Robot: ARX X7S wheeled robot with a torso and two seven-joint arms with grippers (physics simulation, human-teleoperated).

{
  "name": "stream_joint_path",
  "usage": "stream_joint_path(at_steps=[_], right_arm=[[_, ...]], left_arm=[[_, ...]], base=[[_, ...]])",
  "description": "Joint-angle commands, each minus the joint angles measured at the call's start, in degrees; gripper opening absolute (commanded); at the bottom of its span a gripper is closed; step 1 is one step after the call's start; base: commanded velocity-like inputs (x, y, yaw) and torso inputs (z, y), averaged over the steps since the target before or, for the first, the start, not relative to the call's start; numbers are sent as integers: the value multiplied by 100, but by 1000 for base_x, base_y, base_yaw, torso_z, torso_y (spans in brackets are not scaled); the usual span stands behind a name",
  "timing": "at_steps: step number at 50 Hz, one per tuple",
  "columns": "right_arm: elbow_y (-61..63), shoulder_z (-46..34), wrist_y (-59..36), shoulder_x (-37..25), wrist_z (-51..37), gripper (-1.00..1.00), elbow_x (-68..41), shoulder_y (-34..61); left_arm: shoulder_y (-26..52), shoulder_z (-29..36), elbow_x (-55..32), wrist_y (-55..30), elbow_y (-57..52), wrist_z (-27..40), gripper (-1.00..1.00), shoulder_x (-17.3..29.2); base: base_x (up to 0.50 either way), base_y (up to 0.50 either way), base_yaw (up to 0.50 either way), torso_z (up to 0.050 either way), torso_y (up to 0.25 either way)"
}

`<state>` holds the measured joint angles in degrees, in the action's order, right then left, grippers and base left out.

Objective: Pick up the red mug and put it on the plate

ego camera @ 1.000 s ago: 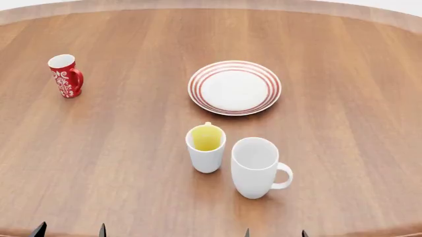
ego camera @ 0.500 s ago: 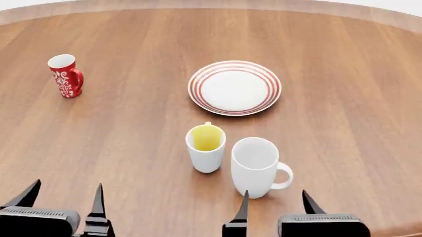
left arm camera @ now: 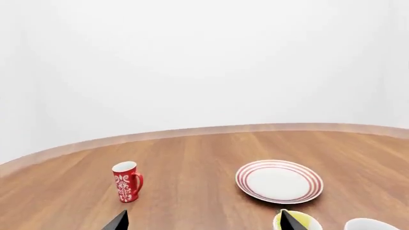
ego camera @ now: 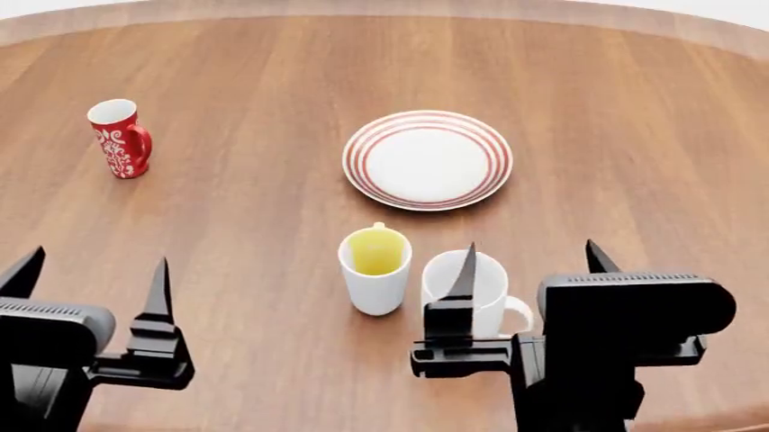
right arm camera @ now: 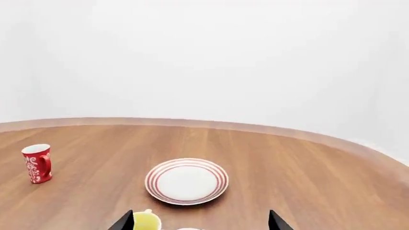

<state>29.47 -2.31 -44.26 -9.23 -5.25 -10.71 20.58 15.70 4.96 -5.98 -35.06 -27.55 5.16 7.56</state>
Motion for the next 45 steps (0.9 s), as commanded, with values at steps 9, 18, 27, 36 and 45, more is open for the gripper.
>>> stream_joint_path(at_steps=[9, 18, 27, 36, 45], right_arm=[[-806, 826, -478, -319, -842, 100, 404, 1155], [-1005, 935, -452, -439, -950, 100, 476, 1287], [-1034, 1034, -633, -470, -1034, 100, 463, 1383], [-1028, 969, -786, -492, -1052, 100, 450, 1496], [-978, 909, -923, -515, -1060, 100, 432, 1560]], left_arm=[[110, 11, -106, -79, -19, 81, 100, 95], [120, 1, -146, -79, -12, 118, 100, 143], [108, 7, -188, -50, -3, 146, 100, 177], [121, -8, -236, -59, -26, 181, 100, 210], [107, -10, -268, -41, -24, 221, 100, 241]], base=[[0, 0, 0, 0, 0], [0, 0, 0, 0, 0], [4, 0, 0, 0, 0], [473, 0, 0, 0, 0], [500, 0, 0, 0, 0]])
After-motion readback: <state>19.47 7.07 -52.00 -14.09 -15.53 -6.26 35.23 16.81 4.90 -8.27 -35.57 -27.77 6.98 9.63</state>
